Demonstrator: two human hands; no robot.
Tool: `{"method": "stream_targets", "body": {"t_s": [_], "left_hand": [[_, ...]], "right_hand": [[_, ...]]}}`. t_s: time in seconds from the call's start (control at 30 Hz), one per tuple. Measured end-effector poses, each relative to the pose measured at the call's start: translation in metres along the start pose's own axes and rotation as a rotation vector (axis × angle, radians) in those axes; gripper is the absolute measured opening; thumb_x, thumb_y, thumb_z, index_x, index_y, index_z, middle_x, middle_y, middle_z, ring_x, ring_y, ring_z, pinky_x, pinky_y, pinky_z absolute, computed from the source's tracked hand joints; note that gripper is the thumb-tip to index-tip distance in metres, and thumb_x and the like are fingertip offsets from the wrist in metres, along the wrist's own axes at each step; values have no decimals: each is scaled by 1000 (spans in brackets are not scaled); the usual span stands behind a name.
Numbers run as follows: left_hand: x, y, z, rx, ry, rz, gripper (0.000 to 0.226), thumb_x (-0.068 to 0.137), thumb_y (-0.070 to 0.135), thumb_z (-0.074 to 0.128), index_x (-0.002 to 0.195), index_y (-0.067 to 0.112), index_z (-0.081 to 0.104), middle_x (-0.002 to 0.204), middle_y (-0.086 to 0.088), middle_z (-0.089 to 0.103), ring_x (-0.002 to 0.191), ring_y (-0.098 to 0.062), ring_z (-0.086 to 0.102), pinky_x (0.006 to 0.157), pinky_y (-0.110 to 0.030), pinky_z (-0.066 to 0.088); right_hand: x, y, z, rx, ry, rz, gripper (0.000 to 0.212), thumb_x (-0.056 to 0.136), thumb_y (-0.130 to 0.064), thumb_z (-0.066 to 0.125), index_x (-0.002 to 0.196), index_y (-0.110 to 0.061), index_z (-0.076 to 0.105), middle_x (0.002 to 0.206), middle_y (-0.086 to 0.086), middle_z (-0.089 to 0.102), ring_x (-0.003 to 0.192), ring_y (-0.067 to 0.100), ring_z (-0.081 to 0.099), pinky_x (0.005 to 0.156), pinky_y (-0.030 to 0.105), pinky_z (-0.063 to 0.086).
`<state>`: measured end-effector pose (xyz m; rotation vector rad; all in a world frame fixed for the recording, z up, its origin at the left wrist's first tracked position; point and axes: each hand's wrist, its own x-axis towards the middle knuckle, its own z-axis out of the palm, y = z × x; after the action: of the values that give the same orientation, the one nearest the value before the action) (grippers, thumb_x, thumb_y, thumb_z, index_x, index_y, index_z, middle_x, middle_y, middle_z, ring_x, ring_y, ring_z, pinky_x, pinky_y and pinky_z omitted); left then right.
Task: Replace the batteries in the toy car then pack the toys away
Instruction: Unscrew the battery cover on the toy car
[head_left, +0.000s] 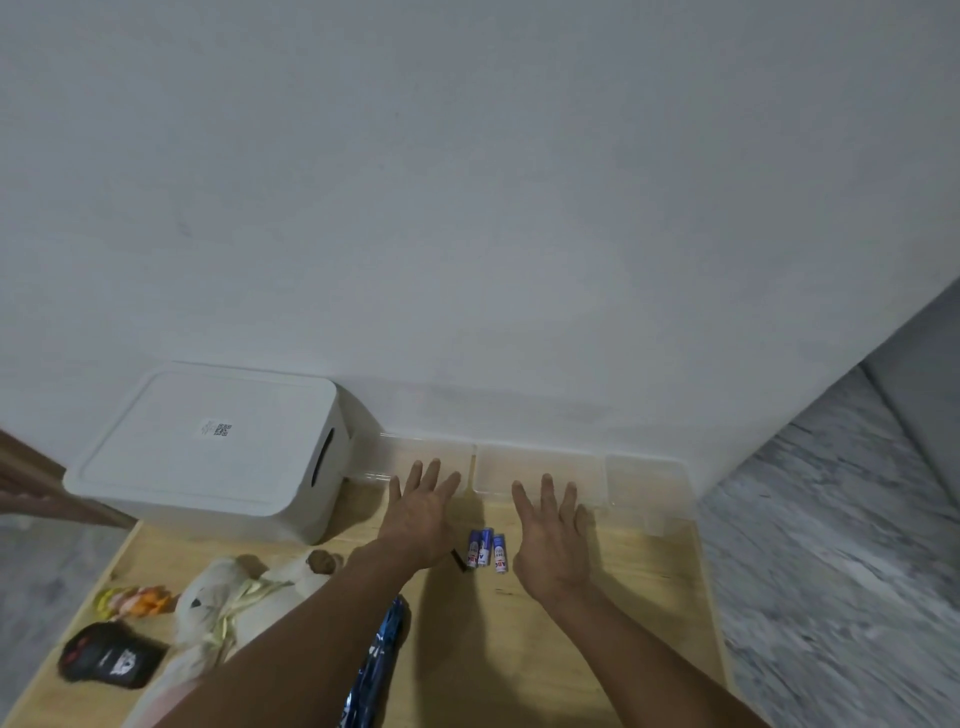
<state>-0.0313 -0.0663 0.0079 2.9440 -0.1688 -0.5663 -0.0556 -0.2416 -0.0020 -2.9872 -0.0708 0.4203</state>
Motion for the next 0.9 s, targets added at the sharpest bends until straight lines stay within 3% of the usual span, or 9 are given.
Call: {"method": "stream_targets", "body": {"t_s": [0.13,0.47,0.77,0.9], "left_hand": [[0,0,2,-13,-42,15,85,90,25,61,155,23,6,163,-9,-9,149,-31,-12,121,-49,4],[1,3,1,1,-84,-2,89,90,34,59,155,24,0,162,-7,-14,148,-30,-17,118,-56,1],[-11,13,2,-25,39,22,79,91,22,56,154,21,9,163,-7,-1,150,-27,-8,120,-54,0],[-22,17,1,-67,95,41,72,91,19,53,153,18,18,162,-6,13,150,-25,1,121,-49,3]], "right_hand": [[-1,2,2,-38,-1,17,89,85,-11,56,153,-29,3,161,16,-4,143,51,-7,117,58,5],[-2,8,2,7,-6,-6,97,81,-4,57,153,-28,-3,161,13,-7,145,45,-12,119,55,5],[-14,20,0,90,73,28,86,82,-4,53,154,-17,7,162,10,0,149,32,-6,121,45,9],[-24,22,3,129,135,-14,75,84,-4,50,151,-13,19,161,10,12,149,28,4,121,41,11]]}}
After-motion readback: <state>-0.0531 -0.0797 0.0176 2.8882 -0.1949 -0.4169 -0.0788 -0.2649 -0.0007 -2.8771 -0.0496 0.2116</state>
